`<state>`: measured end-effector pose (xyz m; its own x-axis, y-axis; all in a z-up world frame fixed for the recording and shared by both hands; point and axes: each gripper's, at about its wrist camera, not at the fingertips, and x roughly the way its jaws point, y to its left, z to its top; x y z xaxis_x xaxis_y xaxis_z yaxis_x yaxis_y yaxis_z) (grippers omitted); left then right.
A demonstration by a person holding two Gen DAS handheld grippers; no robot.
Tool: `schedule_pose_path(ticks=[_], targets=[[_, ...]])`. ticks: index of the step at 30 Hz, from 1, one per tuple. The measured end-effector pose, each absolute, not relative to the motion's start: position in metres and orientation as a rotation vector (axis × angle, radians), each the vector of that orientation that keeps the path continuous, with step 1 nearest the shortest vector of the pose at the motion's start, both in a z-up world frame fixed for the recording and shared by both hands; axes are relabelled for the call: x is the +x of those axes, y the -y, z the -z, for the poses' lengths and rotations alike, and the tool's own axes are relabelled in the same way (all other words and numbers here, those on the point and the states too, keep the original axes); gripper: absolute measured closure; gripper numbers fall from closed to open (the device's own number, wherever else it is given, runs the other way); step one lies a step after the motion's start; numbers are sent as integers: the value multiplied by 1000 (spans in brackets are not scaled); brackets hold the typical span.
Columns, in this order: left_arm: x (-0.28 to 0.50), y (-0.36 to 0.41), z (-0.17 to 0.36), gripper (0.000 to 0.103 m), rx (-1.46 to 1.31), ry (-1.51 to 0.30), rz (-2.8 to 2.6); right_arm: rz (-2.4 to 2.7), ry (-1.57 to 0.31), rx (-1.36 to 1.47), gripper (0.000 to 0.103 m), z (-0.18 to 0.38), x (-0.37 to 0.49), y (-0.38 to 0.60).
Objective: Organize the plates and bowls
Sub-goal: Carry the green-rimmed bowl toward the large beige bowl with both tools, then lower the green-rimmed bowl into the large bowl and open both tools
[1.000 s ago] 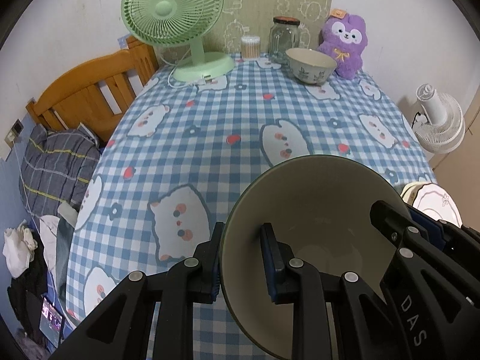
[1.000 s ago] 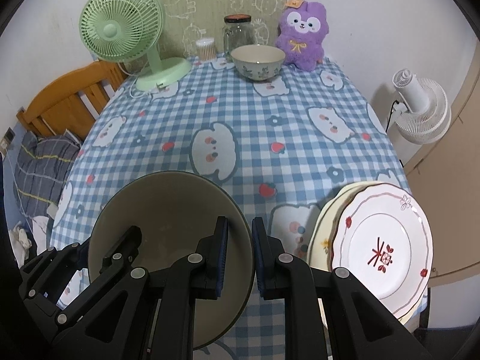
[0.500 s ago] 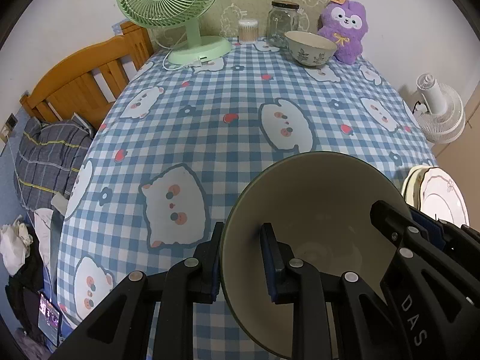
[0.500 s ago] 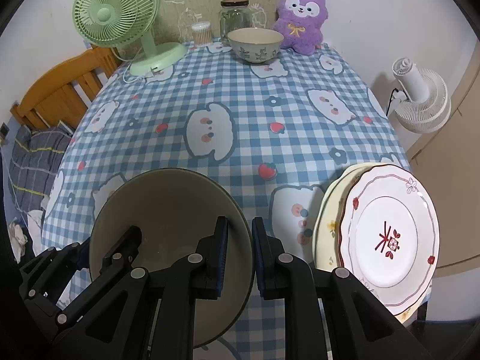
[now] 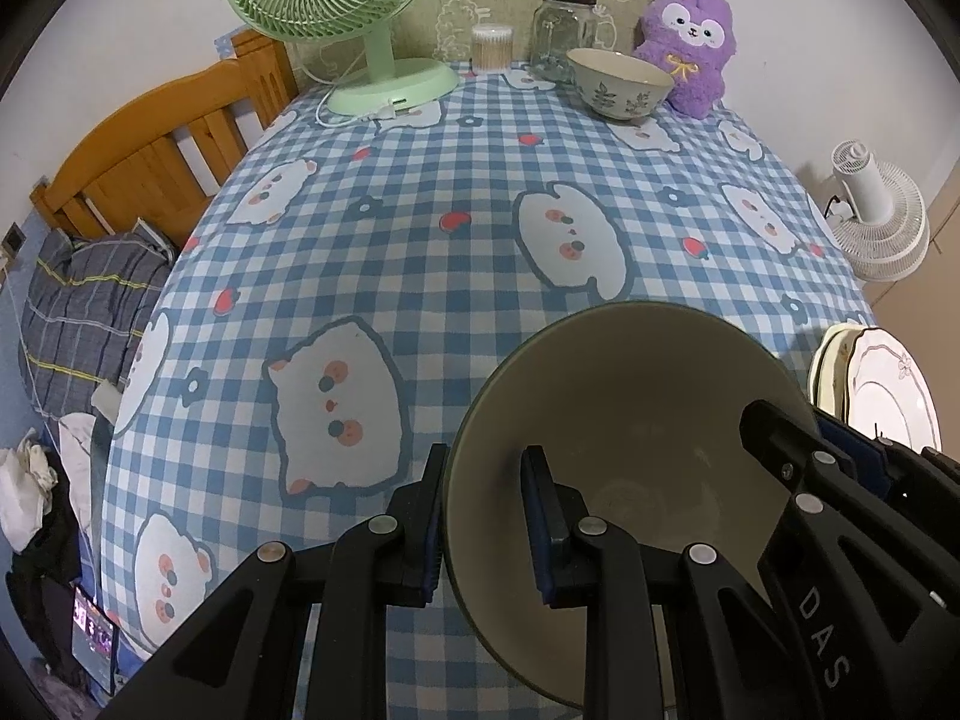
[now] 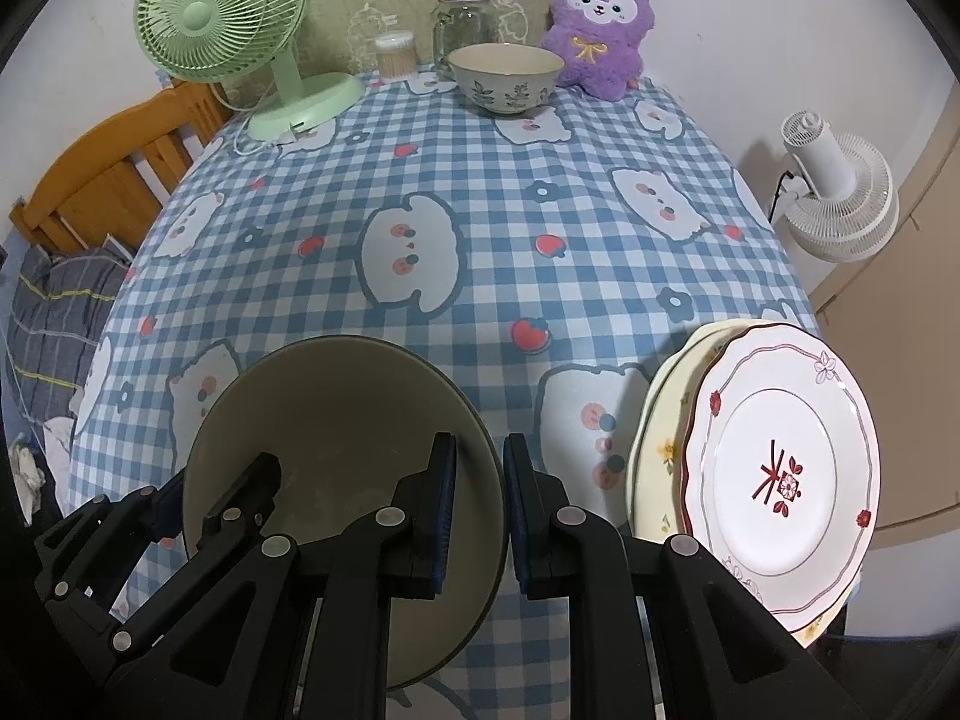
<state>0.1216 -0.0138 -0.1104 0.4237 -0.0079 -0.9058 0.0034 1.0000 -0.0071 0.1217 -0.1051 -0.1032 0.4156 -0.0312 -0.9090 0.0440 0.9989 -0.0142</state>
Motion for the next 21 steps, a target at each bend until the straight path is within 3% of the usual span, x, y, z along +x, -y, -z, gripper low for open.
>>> schedule_pose_path(ticks=[11,21], targets=[[124,14,112,82,-8,-1129,10,45,-1143,9,84,103,122,105],[121,16,112,66,-14,-1132,20,26,-1150,12,83,102,120,107]])
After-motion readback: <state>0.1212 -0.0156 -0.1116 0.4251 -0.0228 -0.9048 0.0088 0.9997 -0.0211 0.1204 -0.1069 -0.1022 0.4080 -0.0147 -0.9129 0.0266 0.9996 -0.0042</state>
